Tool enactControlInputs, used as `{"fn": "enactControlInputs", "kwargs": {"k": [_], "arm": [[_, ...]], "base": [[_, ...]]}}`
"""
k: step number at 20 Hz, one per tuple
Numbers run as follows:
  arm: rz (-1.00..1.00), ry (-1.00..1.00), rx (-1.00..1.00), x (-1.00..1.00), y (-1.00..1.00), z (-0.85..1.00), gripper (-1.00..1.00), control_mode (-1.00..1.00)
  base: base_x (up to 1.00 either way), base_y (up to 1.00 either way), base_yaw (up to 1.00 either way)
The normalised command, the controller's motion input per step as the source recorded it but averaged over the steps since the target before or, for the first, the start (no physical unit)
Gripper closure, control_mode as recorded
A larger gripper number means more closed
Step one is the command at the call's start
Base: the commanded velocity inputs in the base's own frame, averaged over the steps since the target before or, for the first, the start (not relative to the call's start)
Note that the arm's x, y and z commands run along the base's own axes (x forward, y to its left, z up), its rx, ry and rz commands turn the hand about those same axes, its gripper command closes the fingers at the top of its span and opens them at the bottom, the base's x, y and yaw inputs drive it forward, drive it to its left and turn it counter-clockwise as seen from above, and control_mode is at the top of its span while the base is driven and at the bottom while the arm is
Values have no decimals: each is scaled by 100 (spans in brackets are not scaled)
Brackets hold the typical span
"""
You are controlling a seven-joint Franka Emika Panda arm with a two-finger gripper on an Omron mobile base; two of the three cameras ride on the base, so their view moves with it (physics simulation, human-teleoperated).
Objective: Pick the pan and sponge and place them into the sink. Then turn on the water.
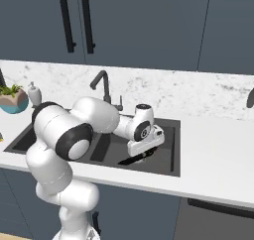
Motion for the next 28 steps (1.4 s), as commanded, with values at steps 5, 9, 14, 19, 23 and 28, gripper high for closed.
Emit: {"fn": "enactControlInputs", "kwargs": {"k": [5,9,14,19,23,28], "arm": [[8,0,0,2,2,-40,100,-100],[8,0,2,6,5,-43,100,-100],[5,-1,6,7,1,-40,100,-100],[4,0,6,3,15,-43,100,-100],[4,0,5,0,14,-46,100,-100],[4,0,4,0,11,-40,-100,-100]], "base": [[0,0,0],[0,0,0],[0,0,0],[0,0,0],[0,0,0],[0,0,0]]}}
